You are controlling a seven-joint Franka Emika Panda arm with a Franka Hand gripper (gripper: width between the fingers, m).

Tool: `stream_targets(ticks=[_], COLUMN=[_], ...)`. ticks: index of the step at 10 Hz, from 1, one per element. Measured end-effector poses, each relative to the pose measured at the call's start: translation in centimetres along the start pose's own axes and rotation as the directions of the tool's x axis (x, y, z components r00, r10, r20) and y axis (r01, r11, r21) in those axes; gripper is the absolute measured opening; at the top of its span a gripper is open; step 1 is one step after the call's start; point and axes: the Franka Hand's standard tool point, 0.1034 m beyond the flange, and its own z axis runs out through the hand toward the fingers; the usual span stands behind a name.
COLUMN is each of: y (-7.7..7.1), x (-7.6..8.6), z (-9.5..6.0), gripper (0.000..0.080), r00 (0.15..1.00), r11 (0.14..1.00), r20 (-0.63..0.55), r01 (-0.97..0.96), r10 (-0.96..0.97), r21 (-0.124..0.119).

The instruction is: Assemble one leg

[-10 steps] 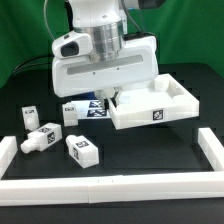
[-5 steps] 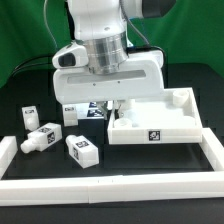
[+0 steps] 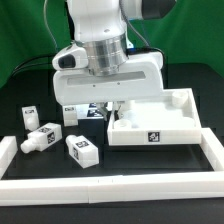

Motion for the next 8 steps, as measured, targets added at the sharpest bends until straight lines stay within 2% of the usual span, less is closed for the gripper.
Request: stream_targets(ticks=[3,4,8], y=[-0.1,-0.1,-0.1], x=[4.3,5.3,4.9], z=[1.0,1.3,1.5], gripper=[0.0055,0.0055,0.0055], r00=[0.999,0.997,0.997], r11=[0.999,0.998,0.998], r20=[-0.035,-0.045,-0.04], r01=[0.041,0.06,0.061], r10=[-0.041,-0.06,-0.061], r21=[0.003,0.008,0.008])
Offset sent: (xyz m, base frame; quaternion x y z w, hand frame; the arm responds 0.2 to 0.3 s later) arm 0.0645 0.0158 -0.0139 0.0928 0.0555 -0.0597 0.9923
